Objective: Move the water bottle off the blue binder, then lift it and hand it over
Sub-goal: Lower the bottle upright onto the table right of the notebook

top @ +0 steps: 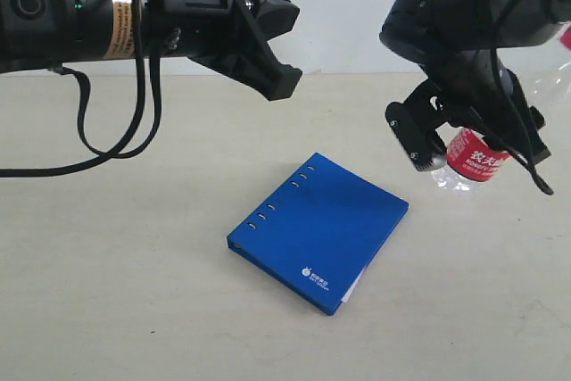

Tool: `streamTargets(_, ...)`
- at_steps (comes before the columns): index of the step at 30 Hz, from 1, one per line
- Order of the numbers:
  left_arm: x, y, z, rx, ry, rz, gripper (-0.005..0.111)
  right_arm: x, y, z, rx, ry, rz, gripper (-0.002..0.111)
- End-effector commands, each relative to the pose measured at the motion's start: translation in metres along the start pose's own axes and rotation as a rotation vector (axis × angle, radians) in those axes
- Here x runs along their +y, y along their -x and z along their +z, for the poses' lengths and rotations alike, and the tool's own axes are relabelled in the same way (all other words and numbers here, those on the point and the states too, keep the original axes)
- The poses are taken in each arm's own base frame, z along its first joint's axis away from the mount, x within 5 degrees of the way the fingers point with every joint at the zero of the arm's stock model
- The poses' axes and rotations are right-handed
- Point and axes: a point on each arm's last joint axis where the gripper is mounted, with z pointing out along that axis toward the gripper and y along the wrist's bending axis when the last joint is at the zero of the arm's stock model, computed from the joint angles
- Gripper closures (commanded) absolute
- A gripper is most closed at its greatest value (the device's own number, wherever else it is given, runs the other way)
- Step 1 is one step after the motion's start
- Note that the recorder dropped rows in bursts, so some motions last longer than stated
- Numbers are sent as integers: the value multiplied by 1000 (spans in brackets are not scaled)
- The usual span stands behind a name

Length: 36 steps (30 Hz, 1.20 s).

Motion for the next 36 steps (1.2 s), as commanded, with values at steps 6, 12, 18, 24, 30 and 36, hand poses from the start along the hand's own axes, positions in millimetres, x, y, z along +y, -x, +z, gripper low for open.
streamTargets(6, -1, 0, -1, 3, 5, 4, 102, 6, 7, 13, 178, -45, -185, 109)
streamTargets(12, -1, 0, -1, 3, 5, 12, 102, 4, 6, 12, 198, -60, -190, 109)
streamTargets(18, -1, 0, -1, 3, 5, 16, 102, 11, 19, 28, 215, -23, -239, 109)
streamTargets(24, -1, 0, -1, 3, 5, 19, 102, 7, 17, 28, 256, -57, -212, 109)
streamTargets(30, -1, 0, -1, 4, 6, 19, 102, 8, 19, 30, 247, -54, -163, 109)
streamTargets(36, -1, 0, -1, 4, 6, 19, 102, 8, 19, 30, 245, -61, -106, 101)
